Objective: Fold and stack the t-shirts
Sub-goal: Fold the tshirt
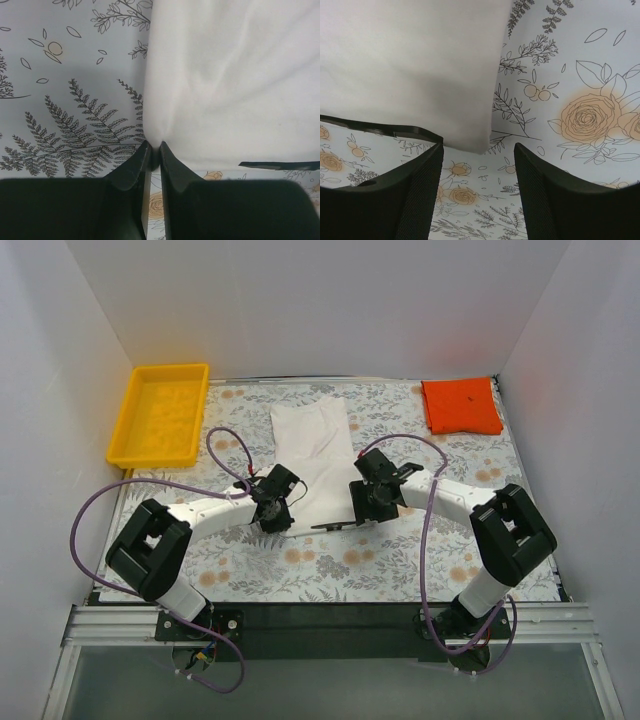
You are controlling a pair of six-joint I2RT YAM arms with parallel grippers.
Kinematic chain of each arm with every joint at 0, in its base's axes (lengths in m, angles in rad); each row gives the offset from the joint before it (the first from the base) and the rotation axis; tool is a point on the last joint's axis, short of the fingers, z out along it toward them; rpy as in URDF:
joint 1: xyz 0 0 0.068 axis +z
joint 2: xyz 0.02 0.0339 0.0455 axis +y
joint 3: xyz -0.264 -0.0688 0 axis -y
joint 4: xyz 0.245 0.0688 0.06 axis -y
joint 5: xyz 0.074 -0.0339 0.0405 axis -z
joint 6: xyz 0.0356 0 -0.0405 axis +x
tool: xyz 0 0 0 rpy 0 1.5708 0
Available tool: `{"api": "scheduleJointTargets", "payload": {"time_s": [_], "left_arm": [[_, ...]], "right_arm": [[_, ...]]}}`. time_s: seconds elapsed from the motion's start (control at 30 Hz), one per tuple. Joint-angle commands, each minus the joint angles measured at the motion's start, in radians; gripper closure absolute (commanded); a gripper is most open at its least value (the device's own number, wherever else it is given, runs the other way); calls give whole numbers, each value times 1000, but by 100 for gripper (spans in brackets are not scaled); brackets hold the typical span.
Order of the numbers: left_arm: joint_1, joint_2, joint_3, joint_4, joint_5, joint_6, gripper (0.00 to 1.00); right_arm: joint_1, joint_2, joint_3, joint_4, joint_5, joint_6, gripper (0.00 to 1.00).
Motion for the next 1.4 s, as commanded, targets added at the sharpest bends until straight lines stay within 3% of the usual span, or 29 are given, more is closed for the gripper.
{"api": "scheduleJointTargets", "payload": {"time_s": [0.0, 0.63, 0.73, 0.9, 1.0, 1.13, 1.17, 1.37], "left_arm": [[-11, 91, -90, -28, 55, 0, 89], [-11, 81, -115, -16, 110, 36, 99], [-11, 93, -121, -14, 124, 37, 100], [-14, 110, -115, -19, 151, 56, 100], [-26, 85, -95, -94, 182, 83, 100], [-46, -5, -101, -241, 373, 129, 100], [-57, -74, -110, -297, 453, 129, 100], [-200, -381, -92, -561, 594, 27, 100]], "right_arm": [[2, -1, 59, 24, 13, 30, 46], [45, 204, -56, 48, 36, 79, 53], [70, 233, -79, 53, 5, 93, 64], [81, 258, -98, 65, -59, 56, 99], [90, 223, -95, 1, -71, 33, 99], [123, 68, -134, -151, -79, 1, 99], [140, 36, -151, -186, -129, 0, 99], [208, -222, -211, -519, -278, -34, 99]]}}
